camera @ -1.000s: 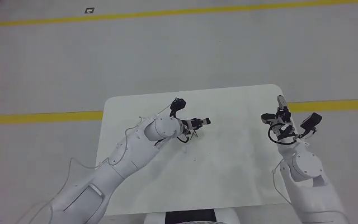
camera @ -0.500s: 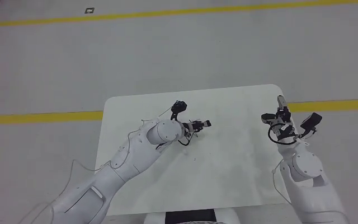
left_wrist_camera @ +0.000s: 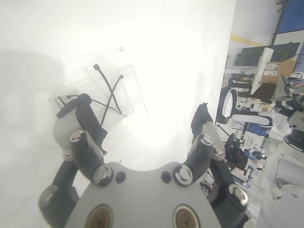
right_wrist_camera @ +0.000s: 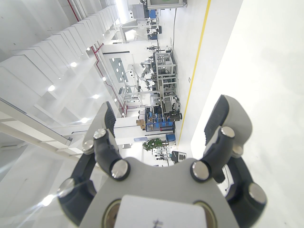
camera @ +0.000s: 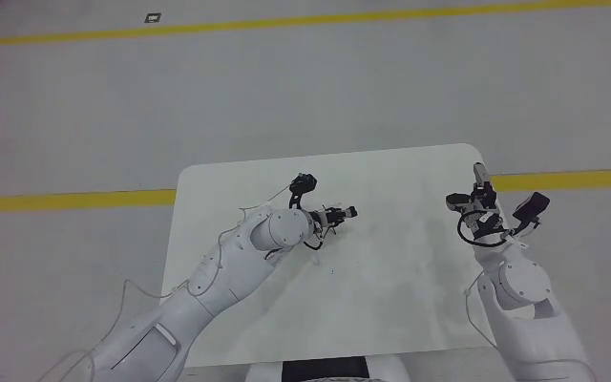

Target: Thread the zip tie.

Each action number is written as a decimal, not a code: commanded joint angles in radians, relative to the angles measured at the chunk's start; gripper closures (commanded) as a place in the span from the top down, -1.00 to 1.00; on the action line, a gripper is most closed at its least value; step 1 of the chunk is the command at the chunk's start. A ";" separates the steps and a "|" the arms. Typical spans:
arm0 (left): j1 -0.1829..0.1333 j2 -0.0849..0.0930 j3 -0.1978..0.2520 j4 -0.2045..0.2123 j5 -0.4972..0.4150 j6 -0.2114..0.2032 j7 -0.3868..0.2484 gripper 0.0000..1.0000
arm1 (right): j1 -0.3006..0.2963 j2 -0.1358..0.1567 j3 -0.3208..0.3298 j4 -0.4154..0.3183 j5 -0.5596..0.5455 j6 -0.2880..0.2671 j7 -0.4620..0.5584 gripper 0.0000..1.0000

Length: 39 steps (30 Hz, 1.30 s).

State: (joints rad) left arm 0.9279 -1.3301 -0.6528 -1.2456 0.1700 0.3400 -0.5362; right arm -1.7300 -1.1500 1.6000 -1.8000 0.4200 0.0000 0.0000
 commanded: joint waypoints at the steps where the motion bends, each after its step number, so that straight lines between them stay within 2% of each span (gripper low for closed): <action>1: 0.000 0.000 0.000 0.000 0.000 0.000 0.000 1.00 | 0.000 0.000 0.000 0.000 0.000 0.000 0.000 1.00; 6: 0.001 0.000 0.000 -0.001 0.004 0.000 0.006 1.00 | 0.000 0.000 0.000 0.000 0.000 0.000 0.000 1.00; 11: 0.019 0.004 -0.003 -0.016 0.034 0.000 0.026 1.00 | 0.000 0.000 0.000 0.000 0.000 0.000 0.000 1.00; 12: 0.020 0.004 -0.005 -0.020 0.037 0.000 0.024 0.88 | 0.000 0.000 0.000 0.000 0.000 0.000 0.000 1.00; 14: 0.023 0.006 -0.010 -0.028 0.047 0.000 0.020 0.34 | 0.000 0.000 0.000 0.000 0.000 0.000 0.000 1.00; 15: 0.024 0.006 -0.012 -0.032 0.052 0.000 0.019 0.22 | 0.000 0.000 0.000 0.000 0.000 0.000 0.000 1.00; 16: 0.025 0.007 -0.014 -0.036 0.058 0.000 0.018 0.18 | 0.000 0.000 0.000 0.000 0.000 0.000 0.000 1.00; 17: 0.027 0.008 -0.018 -0.041 0.063 0.000 0.017 0.22 | 0.000 0.000 0.000 0.000 0.000 0.000 0.000 1.00; 23: 0.039 0.009 -0.032 -0.060 0.087 0.000 0.004 -0.20 | 0.000 0.000 0.000 0.000 0.000 0.000 0.000 1.00; 29: 0.039 0.008 -0.041 -0.046 0.149 0.000 -0.055 -0.32 | 0.000 0.000 0.000 0.000 0.000 0.000 0.000 1.00; 34: 0.037 -0.003 -0.053 -0.034 0.190 0.000 -0.096 -0.34 | 0.000 0.000 0.000 0.000 0.000 0.000 0.000 1.00; 37: 0.036 -0.011 -0.060 -0.025 0.214 0.000 -0.111 -0.42 | 0.000 0.000 0.000 0.000 0.000 0.000 0.000 1.00; 39: 0.037 -0.018 -0.065 -0.019 0.238 0.000 -0.121 -0.62 | 0.000 0.000 0.000 0.000 0.000 0.000 0.000 1.00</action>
State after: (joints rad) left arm 0.9643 -1.3447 -0.7155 -1.2666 0.3972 0.3400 -0.6532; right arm -1.7300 -1.1500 1.6000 -1.8000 0.4200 0.0000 0.0000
